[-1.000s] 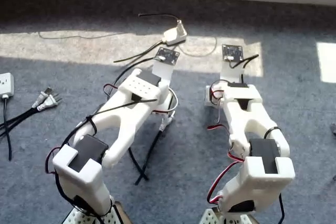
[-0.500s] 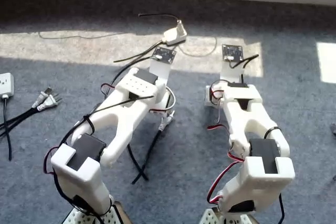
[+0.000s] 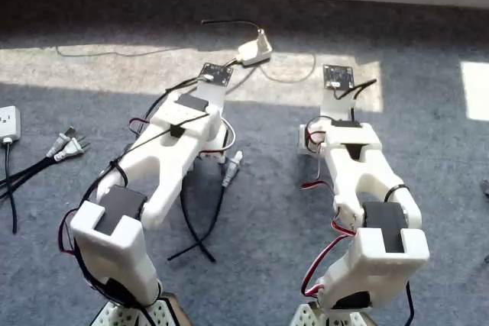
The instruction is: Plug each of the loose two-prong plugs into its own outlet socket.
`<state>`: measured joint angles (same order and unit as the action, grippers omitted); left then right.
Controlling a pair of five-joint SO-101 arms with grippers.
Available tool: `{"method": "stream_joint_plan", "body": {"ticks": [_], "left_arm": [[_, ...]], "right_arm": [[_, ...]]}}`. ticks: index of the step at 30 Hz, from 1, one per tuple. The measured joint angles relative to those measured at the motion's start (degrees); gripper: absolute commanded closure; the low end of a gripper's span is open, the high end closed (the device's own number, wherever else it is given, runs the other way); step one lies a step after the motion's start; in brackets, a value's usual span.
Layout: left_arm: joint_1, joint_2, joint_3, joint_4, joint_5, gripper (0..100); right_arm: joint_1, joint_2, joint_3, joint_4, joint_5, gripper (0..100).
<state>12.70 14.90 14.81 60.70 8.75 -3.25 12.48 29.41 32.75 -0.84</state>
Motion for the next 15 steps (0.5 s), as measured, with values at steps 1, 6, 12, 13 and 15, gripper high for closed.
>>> {"method": "stream_joint_plan", "body": {"ticks": [1,6,12,13,15], "left_arm": [[0.00,0.00,-0.26,0.00,0.00,83],[-1.49,-3.43,-2.20,1.93,0.62,83],[-1.41,-13.45,0.00,5.80,3.43,83],[-0.62,-14.68,1.23,5.98,3.43,83],[1.85,-16.70,3.43,6.07,3.43,83]], "right_arm": [[0.00,0.09,0.00,0.00,0.00,98.9],[0.00,0.09,0.00,0.00,0.00,98.9],[0.00,0.09,0.00,0.00,0.00,98.9],[0.00,0.09,0.00,0.00,0.00,98.9],[0.00,0.09,0.00,0.00,0.00,98.9]]}}
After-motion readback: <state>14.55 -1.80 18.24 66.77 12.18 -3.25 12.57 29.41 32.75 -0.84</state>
